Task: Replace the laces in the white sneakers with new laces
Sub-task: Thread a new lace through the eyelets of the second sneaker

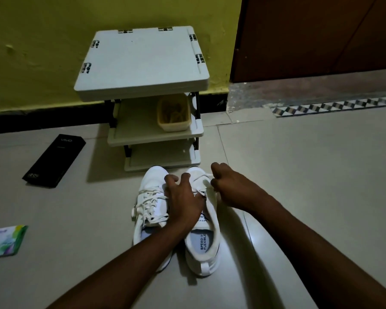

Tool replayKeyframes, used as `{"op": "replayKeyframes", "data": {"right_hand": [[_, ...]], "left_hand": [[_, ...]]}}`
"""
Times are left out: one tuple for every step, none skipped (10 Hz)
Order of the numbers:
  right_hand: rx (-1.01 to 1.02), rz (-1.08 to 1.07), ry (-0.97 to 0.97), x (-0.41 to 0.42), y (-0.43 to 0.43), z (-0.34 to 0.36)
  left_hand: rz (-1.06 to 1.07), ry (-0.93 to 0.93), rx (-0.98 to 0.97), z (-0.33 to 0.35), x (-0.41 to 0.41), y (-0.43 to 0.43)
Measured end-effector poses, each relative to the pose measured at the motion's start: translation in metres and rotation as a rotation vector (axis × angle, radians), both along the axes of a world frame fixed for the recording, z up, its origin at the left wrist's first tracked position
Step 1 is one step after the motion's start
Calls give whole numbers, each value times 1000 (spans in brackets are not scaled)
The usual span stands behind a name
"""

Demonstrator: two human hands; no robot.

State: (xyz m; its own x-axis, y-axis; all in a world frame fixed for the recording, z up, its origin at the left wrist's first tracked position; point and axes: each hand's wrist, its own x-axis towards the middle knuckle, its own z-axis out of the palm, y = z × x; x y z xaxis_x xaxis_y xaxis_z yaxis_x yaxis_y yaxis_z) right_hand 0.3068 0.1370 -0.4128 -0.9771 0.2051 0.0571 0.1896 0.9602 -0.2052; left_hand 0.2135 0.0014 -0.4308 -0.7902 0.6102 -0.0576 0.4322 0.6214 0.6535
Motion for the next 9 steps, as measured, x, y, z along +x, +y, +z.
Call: {"op": "replayKeyframes", "data": {"right_hand": [[145, -7, 107, 11, 8, -1], [206, 51, 77, 16, 8, -10], [185, -25, 268, 16, 6, -12], [-248, -447, 685, 15, -4, 1], [-1354, -864, 995, 5, -16, 14], [-1655, -936, 789, 6, -17, 12], [-449, -367, 170, 23, 1, -5], [-148, -95, -160, 25, 9, -7], [-180, -156, 200, 17, 0, 7]], "left_hand": [[-9, -1, -22, 1, 1, -1], [-6, -7, -54, 2, 2, -1], [4, -15, -66, 2, 1, 0], [21, -13, -58, 2, 0, 1], [31, -7, -28, -1, -3, 0], [25, 7, -30, -2, -5, -1], [24, 15, -48, -2, -5, 0], [13, 11, -40, -3, -5, -1], [6, 7, -45, -3, -7, -1]]}}
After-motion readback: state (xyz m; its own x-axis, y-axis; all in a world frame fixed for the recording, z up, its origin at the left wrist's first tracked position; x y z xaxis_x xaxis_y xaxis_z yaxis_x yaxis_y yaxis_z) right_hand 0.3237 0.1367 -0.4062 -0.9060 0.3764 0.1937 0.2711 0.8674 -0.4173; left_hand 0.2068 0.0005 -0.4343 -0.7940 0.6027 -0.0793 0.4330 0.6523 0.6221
